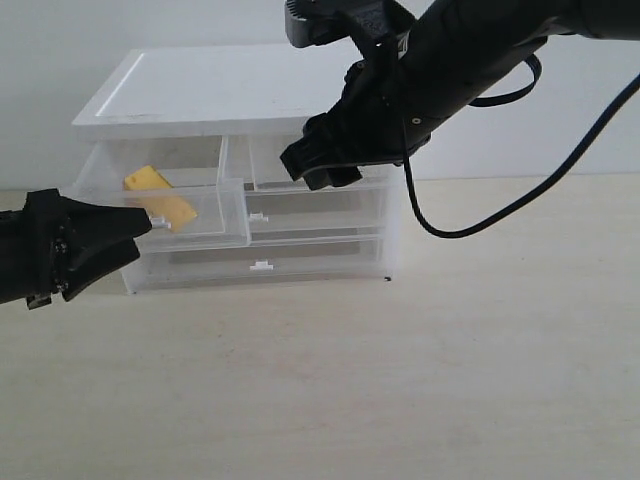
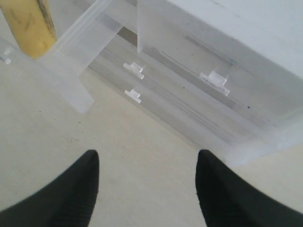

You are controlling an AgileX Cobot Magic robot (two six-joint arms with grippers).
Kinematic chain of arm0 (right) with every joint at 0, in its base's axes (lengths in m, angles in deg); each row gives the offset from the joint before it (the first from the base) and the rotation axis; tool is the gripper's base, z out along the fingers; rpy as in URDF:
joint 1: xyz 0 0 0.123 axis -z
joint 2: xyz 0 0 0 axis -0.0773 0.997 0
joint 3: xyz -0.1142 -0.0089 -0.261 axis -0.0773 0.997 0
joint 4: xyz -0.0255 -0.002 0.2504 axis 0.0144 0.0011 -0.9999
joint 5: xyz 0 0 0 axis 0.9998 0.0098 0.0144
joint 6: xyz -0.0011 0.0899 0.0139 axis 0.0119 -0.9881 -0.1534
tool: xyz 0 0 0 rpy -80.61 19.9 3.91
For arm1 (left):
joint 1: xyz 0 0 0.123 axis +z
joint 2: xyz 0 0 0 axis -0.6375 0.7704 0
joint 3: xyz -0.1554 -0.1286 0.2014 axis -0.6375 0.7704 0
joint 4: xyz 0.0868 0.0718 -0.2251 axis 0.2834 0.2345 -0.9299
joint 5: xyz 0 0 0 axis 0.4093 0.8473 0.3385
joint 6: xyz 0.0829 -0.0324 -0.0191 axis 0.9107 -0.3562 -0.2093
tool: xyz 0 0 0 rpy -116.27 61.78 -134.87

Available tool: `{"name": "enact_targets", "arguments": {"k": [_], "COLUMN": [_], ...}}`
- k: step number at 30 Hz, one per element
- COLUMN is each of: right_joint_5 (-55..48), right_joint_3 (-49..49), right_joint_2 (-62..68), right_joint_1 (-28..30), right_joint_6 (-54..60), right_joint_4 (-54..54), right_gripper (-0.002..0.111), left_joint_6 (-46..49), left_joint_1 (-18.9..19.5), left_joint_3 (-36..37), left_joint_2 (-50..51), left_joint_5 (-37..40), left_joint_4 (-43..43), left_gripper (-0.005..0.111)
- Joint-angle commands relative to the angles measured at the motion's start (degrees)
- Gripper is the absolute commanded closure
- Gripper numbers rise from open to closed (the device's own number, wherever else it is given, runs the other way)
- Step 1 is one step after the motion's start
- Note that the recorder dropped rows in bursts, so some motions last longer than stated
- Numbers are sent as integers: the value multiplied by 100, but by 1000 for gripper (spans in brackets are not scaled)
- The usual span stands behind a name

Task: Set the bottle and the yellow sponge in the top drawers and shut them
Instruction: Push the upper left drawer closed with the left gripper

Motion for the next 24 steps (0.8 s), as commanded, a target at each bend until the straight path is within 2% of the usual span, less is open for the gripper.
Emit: {"name": "enact_targets", "arguments": {"k": [1, 11, 24], "right_joint_5": [43, -6, 73], "right_joint_3": [24, 24, 24], "right_joint_2": [-82, -82, -82], "right_joint_1": [53, 53, 53], "right_joint_6": [46, 30, 43], "right_joint_4": [-29, -110, -160], "right_gripper": [54, 54, 54], "left_joint_6": [-140, -681, -899], "left_joint_1": [-22, -22, -22], "left_joint_3": [-211, -984, -2035], "left_joint_2": [39, 429, 1044], "left_joint_5": [44, 77, 122], "left_joint_4": [10, 337, 447], "left_gripper": [54, 54, 54]}}
